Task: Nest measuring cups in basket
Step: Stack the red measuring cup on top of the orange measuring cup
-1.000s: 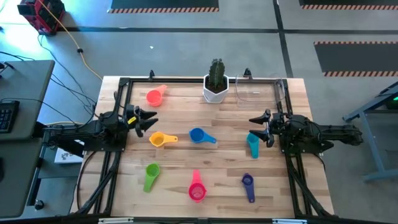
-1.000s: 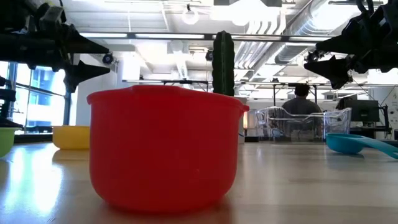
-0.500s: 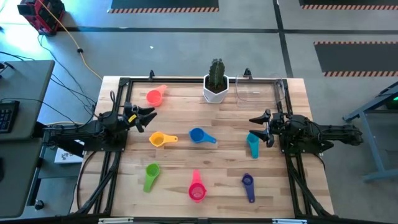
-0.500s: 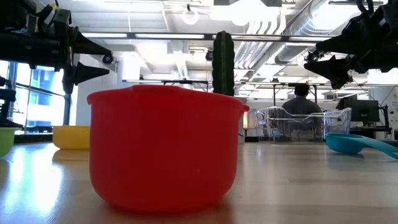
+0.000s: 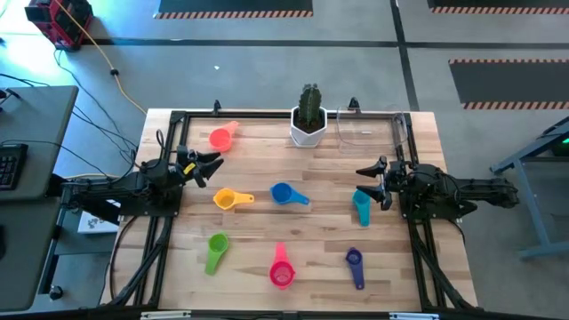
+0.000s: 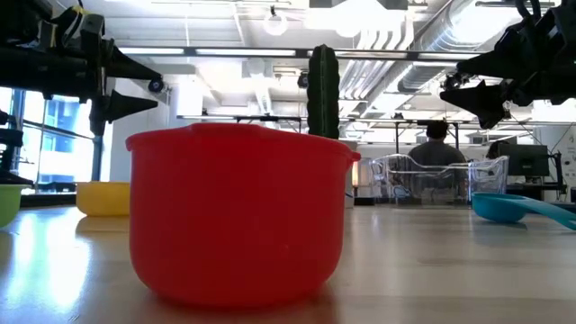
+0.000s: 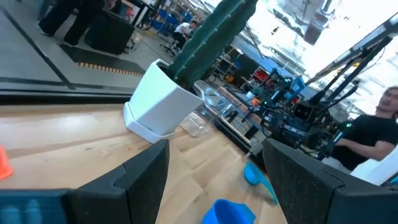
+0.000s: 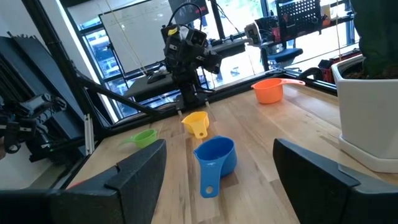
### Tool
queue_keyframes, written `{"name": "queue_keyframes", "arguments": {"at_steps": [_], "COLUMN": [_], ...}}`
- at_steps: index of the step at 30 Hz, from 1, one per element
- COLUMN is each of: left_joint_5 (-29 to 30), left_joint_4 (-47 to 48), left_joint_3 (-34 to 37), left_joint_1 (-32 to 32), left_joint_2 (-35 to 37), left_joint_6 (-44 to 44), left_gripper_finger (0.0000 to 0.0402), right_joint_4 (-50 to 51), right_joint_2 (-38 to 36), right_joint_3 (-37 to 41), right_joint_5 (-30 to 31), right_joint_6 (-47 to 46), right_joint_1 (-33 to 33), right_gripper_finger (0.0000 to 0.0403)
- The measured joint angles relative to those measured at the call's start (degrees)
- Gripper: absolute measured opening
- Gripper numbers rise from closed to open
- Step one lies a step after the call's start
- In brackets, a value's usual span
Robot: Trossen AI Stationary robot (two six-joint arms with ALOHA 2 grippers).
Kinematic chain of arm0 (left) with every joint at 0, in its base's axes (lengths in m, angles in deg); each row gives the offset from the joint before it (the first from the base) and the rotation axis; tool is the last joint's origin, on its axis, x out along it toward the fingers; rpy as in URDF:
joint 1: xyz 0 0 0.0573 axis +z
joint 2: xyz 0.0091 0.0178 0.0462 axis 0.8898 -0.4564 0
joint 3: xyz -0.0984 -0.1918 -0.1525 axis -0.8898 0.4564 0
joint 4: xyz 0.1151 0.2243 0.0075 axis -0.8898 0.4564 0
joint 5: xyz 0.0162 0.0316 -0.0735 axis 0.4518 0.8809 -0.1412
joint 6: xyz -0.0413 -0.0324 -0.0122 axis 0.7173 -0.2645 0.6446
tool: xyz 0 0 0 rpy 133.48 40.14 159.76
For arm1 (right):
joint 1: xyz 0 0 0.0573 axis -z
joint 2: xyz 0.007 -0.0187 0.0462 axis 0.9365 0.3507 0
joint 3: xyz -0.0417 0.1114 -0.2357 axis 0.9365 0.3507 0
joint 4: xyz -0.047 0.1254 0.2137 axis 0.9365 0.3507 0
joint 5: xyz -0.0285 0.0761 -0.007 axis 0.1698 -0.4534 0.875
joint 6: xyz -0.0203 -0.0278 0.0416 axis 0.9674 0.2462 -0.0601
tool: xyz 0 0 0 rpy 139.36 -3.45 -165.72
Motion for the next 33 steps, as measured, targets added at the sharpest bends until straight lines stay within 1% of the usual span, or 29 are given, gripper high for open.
{"name": "queue_keyframes", "arguments": {"at_steps": [3, 8, 11, 14, 22, 26, 33], "left_joint_5": [-0.1, -0.1, -0.2, -0.2, -0.1, 0.0, 1.0], "left_joint_4": [-0.3, -0.4, -2.6, -4.9, -5.5, -2.9, -1.9], "left_joint_3": [0.0, 0.0, 0.0, 0.0, -4.0, -6.9, -12.2], "left_joint_1": [0.0, 0.0, 0.0, 0.0, 0.0, 0.0, 0.0], "left_joint_2": [0.0, 0.0, 0.0, 0.0, -0.2, -1.7, -8.1], "left_joint_6": [2.2, 2.8, 3.7, 1.6, -2.7, -5.6, -2.8], "left_gripper_finger": [0.025, 0.025, 0.025, 0.025, 0.025, 0.025, 0.025], "right_joint_4": [0.0, 0.0, 0.0, 0.0, 0.0, 0.0, 0.0], "right_joint_2": [0.0, 0.0, 0.0, 0.0, 0.0, 0.0, 0.0], "right_joint_3": [0.0, 0.0, 0.0, 0.0, 0.0, 0.0, 0.0], "right_joint_5": [0.0, 0.0, 0.0, 0.0, -0.1, -0.3, -0.3], "right_joint_6": [0.0, 0.0, 0.0, 0.0, 0.0, 0.0, 0.0], "right_joint_1": [0.0, 0.0, 0.0, 0.0, 0.0, 0.0, 0.0], "right_gripper_finger": [0.0287, 0.0287, 0.0287, 0.0287, 0.0287, 0.0287, 0.0287]}}
